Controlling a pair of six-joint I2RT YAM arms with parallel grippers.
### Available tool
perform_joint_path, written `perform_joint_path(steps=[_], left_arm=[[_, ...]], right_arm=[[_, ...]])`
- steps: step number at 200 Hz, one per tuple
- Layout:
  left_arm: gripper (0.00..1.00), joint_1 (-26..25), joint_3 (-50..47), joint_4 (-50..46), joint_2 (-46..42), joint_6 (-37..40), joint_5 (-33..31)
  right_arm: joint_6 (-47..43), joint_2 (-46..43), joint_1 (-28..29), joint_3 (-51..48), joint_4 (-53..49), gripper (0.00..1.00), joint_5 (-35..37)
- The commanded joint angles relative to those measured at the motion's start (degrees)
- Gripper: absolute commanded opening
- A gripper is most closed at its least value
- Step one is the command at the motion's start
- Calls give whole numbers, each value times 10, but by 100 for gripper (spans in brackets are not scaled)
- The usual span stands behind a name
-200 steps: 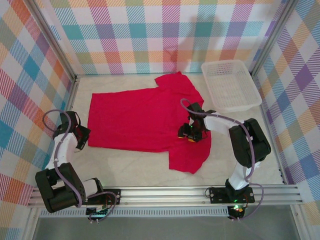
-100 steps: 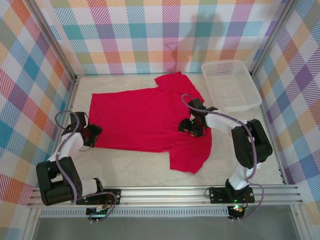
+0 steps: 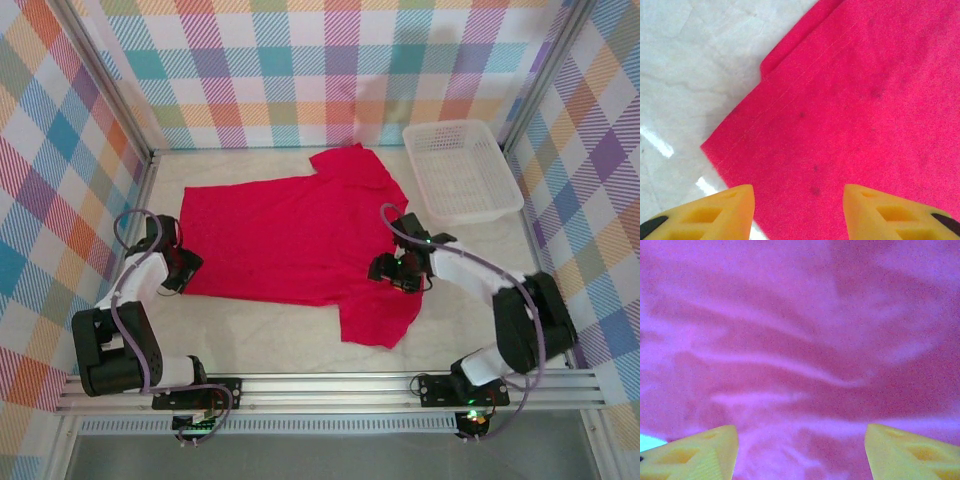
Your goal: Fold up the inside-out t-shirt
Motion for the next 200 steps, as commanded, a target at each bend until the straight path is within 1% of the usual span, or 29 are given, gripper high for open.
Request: perform_joint_path(steps=[1, 23, 40, 52, 97, 111, 127, 136, 144, 160, 181, 200], left_arm=[[51, 18, -24, -20, -8, 10, 6], [48, 39, -41, 13, 2, 10, 42], [45, 44, -46, 32, 13, 6, 48], [42, 46, -43, 36, 24, 4, 48], [41, 45, -38, 56, 62, -2, 29], [35, 45, -32, 65, 82, -5, 24], [16, 45, -19, 69, 102, -9, 32], [8, 46, -15, 68, 108, -11, 37], [5, 45, -14, 68, 106, -13, 39], [0, 46, -15, 59, 91, -14, 32], [0, 45, -15, 31, 57, -7, 16], [0, 45, -16, 8, 20, -5, 9]], right_arm=[[24, -69, -1, -45, -53, 67, 18], [37, -138, -1, -83, -69, 62, 32], [45, -168, -1, -105, -73, 59, 21], [48, -170, -1, -115, -72, 58, 10], [52, -141, -1, -125, -102, 56, -23], [61, -143, 2, -135, -113, 56, -35], [75, -154, 8, -149, -122, 56, -50], [85, -161, 15, -159, -120, 55, -60], [94, -165, 22, -168, -113, 54, -69], [112, -164, 36, -184, -97, 53, -80], [135, -153, 52, -198, -65, 53, -93], [157, -132, 66, -208, -12, 53, -102]])
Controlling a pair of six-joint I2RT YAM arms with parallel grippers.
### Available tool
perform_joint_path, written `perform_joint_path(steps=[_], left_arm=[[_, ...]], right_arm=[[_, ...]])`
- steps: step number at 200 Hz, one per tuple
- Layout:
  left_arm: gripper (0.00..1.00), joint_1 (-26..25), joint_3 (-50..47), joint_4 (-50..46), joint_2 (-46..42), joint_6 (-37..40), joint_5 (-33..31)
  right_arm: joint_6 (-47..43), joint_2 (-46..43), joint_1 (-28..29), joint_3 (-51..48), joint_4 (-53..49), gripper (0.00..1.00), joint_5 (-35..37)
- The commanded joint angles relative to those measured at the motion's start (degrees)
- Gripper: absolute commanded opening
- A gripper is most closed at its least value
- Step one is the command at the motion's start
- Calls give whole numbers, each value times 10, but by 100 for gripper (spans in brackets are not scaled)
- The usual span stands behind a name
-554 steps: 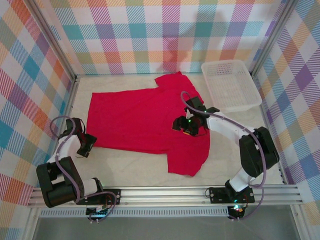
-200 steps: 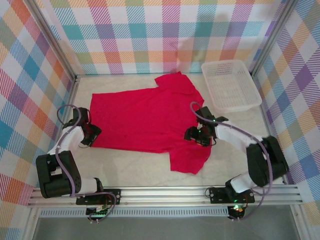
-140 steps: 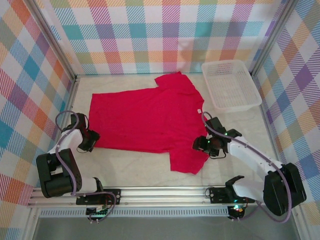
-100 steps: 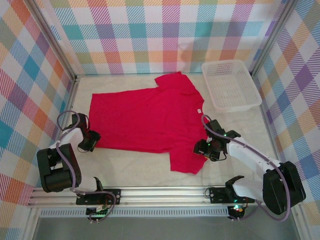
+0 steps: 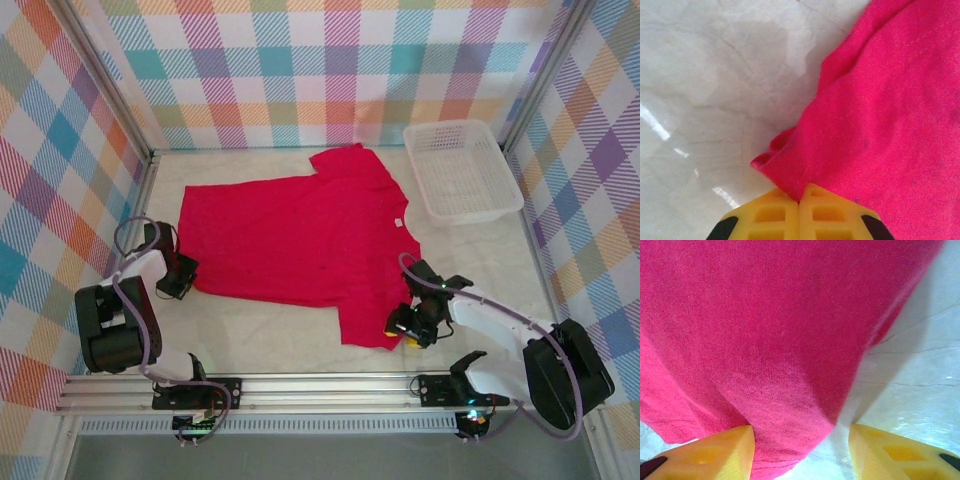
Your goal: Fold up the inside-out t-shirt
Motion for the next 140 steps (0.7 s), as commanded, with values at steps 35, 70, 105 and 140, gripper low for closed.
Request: perform_joint_path(steps=[35, 70, 105, 140], left_arm=[[0, 5, 20, -96, -100, 16, -15], [0, 5, 52, -171, -172, 36, -35], [0, -1, 76, -189, -199, 47, -7], [0, -22, 130, -163, -84, 53, 16]], right_arm=[[28, 63, 18, 37, 60, 1, 19], [-29, 16, 17, 134, -96, 0, 100], [-55, -2, 9, 203, -140, 0, 137], [-95, 74, -37, 256, -72, 0, 144]])
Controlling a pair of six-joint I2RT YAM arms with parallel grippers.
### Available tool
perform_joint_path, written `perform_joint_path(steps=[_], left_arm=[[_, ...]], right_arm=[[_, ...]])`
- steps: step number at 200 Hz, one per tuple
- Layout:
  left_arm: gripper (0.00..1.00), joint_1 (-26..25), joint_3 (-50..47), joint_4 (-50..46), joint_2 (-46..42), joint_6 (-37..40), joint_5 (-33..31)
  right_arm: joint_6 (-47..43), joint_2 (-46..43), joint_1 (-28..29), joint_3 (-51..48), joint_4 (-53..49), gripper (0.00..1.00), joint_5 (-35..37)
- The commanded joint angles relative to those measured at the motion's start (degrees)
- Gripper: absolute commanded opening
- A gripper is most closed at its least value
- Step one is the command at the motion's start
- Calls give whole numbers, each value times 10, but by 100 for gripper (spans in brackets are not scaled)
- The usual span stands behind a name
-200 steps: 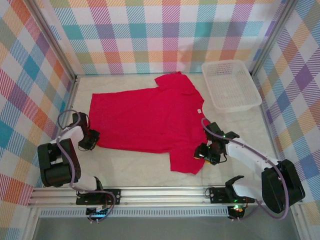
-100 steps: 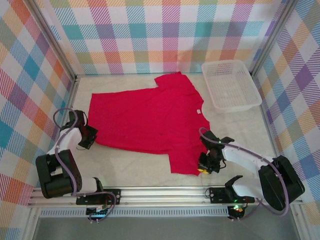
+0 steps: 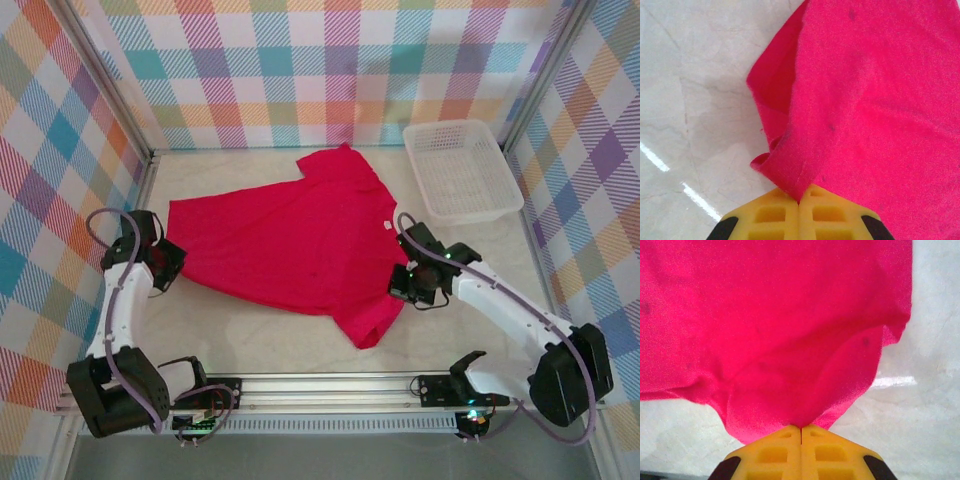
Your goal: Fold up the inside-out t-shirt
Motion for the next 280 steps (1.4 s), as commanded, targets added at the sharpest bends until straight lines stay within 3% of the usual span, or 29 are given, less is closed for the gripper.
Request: perform_joint_path(steps=[1, 31, 66, 86, 125, 159, 250, 270, 280], left_arm=[[0, -16, 41, 0, 82, 17, 18], [2, -47, 156, -17, 253, 35, 6], [40, -47, 264, -46, 336, 33, -30], [49, -44, 274, -55, 331, 33, -38], [42, -24, 217, -18, 301, 24, -22], [38, -25, 214, 11, 332, 15, 15], [39, -58, 242, 26, 411, 11, 1], [29, -60, 244, 27, 415, 11, -6], [20, -60, 247, 24, 416, 11, -11]], right_arm=[[-44, 58, -29, 35, 27, 0, 26], [-77, 175, -83, 91, 94, 0, 37], [-95, 282, -103, 168, 96, 0, 27], [-97, 293, -103, 175, 98, 0, 11], [-101, 281, -103, 157, 102, 0, 4], [-97, 277, -103, 149, 110, 0, -12], [-98, 275, -103, 152, 101, 0, -24], [-100, 273, -102, 154, 100, 0, -28], [-100, 272, -102, 155, 99, 0, -29]])
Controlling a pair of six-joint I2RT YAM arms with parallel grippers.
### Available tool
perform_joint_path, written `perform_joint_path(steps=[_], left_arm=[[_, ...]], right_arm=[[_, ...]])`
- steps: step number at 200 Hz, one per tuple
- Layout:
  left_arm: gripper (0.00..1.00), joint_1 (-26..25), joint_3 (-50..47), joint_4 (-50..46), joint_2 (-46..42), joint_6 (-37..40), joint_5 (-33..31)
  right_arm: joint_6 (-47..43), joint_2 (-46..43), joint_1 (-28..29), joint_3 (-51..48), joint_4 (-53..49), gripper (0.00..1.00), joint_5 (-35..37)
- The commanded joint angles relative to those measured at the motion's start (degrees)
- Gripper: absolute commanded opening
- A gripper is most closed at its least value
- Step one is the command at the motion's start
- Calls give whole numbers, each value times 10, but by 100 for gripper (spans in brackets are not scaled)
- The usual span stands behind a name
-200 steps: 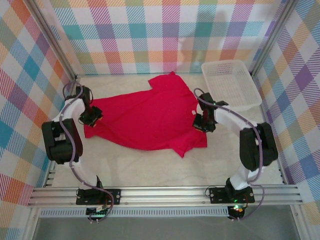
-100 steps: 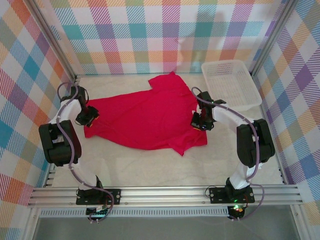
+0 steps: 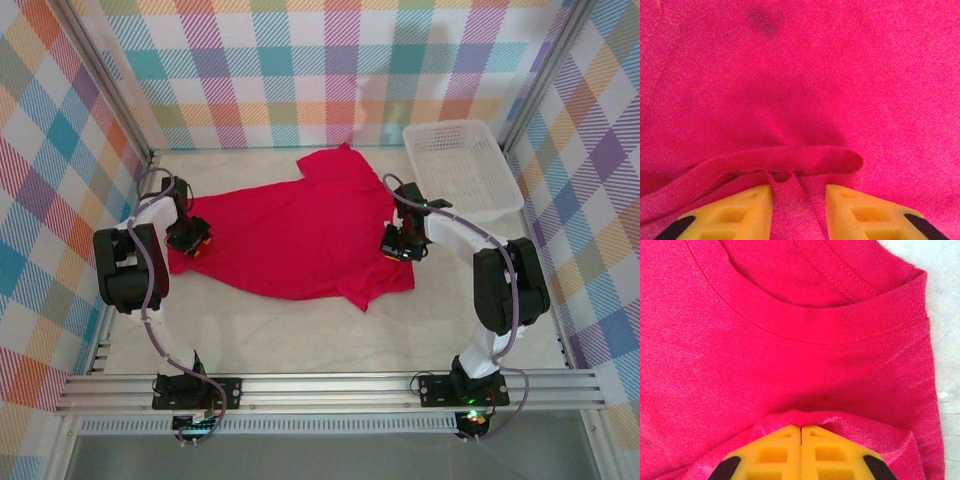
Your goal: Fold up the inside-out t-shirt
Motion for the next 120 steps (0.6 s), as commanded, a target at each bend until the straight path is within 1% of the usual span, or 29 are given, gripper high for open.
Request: perform_joint_path(steps=[1, 16, 24, 56, 120], left_arm=[[19, -2, 17, -1, 7, -5, -16], [5, -2, 28, -12, 5, -4, -25], [0, -2, 36, -21, 3, -4, -32], [0, -3, 73, -63, -27, 0, -52], [0, -4, 174, -139, -183, -2, -75]], right_arm=[[-11, -21, 3, -3, -6, 0, -12], [-11, -25, 3, -1, -8, 0, -13], [-11, -28, 2, -2, -9, 0, -13], [-12, -55, 2, 6, -16, 0, -7], [-32, -152, 3, 119, -61, 0, 7]])
